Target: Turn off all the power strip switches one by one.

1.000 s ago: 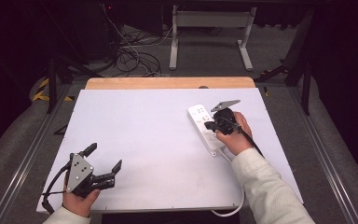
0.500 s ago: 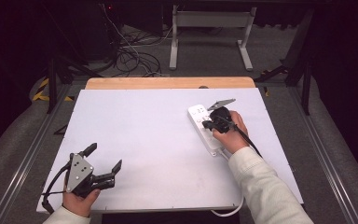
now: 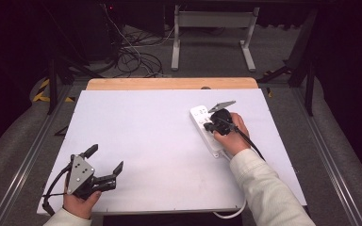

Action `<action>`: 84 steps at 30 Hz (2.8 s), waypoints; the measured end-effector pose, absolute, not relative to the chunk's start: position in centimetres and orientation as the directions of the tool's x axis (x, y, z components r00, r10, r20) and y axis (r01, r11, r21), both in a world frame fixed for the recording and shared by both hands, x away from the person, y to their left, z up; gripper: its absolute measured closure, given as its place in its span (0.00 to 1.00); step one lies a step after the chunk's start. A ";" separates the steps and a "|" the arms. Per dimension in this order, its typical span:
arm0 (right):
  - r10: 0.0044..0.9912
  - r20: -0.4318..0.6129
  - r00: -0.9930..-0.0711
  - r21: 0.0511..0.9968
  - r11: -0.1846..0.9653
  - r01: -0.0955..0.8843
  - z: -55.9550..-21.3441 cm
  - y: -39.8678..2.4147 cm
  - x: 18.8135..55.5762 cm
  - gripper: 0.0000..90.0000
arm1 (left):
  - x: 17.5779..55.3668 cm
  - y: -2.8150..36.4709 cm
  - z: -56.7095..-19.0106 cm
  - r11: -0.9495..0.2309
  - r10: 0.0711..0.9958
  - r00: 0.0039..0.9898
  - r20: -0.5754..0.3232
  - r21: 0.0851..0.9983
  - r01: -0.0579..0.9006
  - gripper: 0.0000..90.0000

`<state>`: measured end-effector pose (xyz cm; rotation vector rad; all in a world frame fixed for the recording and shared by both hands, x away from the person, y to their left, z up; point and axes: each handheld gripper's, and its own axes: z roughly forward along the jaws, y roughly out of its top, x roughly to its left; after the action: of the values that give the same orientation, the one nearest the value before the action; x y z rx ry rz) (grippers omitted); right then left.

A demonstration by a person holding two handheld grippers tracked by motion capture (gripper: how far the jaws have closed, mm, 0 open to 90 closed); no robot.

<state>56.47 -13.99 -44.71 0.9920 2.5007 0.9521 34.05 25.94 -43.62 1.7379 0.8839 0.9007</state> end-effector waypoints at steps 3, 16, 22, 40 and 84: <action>0.692 -0.026 -0.722 0.669 0.549 0.502 -44.7 -14.0 56.4 1.00 | 34.0 25.9 -43.6 -0.285 0.866 0.467 0.181 0.945 0.162 0.09; 0.690 -0.022 -0.724 0.658 0.555 0.509 -44.9 -13.9 56.4 1.00 | 34.1 25.9 -43.6 -0.286 0.866 0.464 0.184 0.945 0.159 0.09; 0.690 -0.028 -0.723 0.657 0.558 0.507 -44.9 -13.8 56.3 1.00 | 34.0 25.9 -43.6 -0.285 0.867 0.464 0.183 0.945 0.158 0.09; 0.701 -0.052 -0.711 0.635 0.573 0.519 -44.7 -13.3 56.3 1.00 | 34.1 25.9 -43.7 -0.285 0.864 0.469 0.181 0.945 0.161 0.09; 0.730 -0.017 -0.683 0.698 0.497 0.515 -44.6 -12.1 59.4 1.00 | 34.2 26.1 -43.7 -0.279 0.868 0.464 0.176 0.946 0.164 0.09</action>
<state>59.44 -12.12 -44.65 1.0466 2.4347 0.9807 34.22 26.10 -43.65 1.7332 0.8881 0.9000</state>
